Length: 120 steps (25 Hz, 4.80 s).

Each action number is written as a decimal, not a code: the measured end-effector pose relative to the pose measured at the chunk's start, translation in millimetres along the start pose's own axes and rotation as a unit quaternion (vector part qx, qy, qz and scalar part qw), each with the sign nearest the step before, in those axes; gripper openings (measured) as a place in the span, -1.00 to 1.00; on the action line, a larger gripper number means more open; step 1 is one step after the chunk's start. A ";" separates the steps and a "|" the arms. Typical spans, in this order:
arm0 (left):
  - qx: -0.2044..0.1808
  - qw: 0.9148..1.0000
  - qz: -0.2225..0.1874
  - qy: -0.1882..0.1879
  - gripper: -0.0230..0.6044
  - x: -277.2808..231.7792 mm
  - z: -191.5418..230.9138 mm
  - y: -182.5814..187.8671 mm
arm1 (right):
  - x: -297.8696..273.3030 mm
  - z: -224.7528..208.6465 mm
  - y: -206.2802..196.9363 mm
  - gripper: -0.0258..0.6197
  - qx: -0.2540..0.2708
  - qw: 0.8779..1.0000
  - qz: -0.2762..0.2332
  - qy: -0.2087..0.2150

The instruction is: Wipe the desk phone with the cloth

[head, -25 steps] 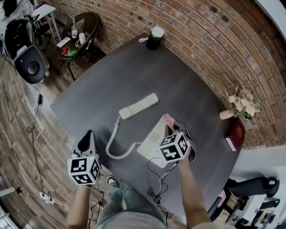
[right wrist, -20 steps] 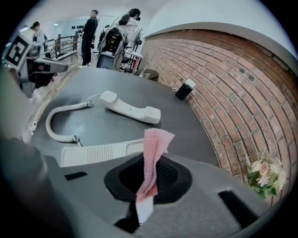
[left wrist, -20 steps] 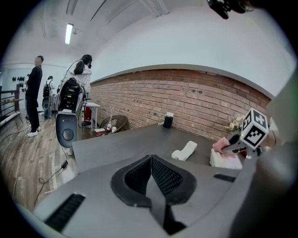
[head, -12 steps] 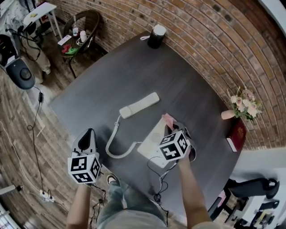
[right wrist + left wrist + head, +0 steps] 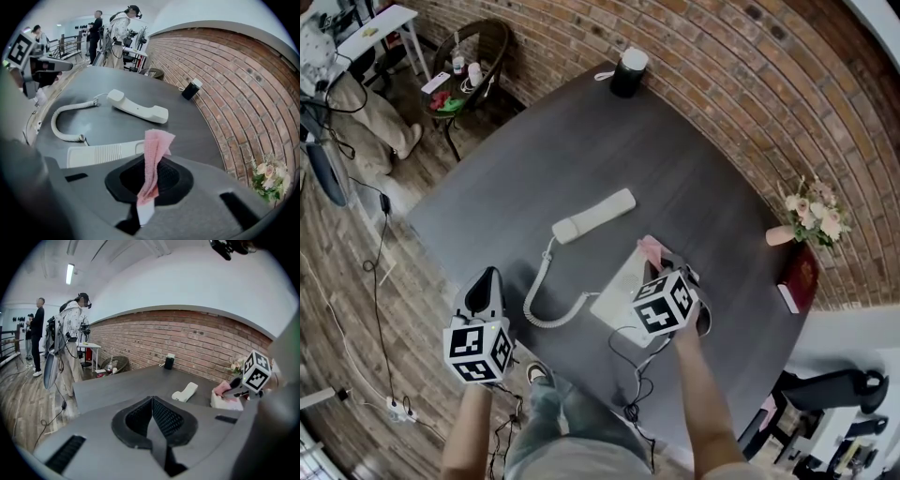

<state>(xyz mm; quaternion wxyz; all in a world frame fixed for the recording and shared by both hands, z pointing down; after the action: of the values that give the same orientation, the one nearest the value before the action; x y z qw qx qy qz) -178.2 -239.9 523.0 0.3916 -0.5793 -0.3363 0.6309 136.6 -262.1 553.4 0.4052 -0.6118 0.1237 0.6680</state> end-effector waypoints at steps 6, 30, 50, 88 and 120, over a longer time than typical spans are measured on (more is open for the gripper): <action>-0.001 1.000 0.001 -0.001 -0.91 1.6 0.9 -0.6 | -0.5 5.3 -0.6 -0.85 0.001 1.000 0.003 0.006; -0.006 1.000 0.002 -0.003 -0.91 13.8 11.1 -5.3 | -0.3 35.4 -4.5 -0.85 0.002 1.000 0.010 0.023; -0.009 1.000 0.002 -0.003 -0.91 29.3 8.2 -8.8 | 2.0 58.7 -12.2 -0.85 0.007 0.999 0.011 0.043; -0.008 1.000 0.003 0.010 -0.91 60.2 27.0 -23.7 | 2.8 107.4 -19.6 -0.85 0.022 0.997 0.014 0.075; -0.006 1.000 0.007 0.016 -0.91 83.8 46.5 -38.7 | 4.0 158.7 -30.4 -0.85 0.025 0.994 0.017 0.105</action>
<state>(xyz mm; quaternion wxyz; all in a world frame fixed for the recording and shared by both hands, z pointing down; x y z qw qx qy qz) -222.2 -146.4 522.5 0.3888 -0.5939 -0.3293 0.6226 44.2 -136.2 594.8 0.3935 -0.6661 0.1929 0.6035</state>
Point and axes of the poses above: the fingertips, and each gripper's own axes: x backward along the fingers, z to its left, y out of its top, the point moved 1 cm from there along x, backward along the fingers, and after that the axes turned 12 degrees about y, right-handed, at the moved point
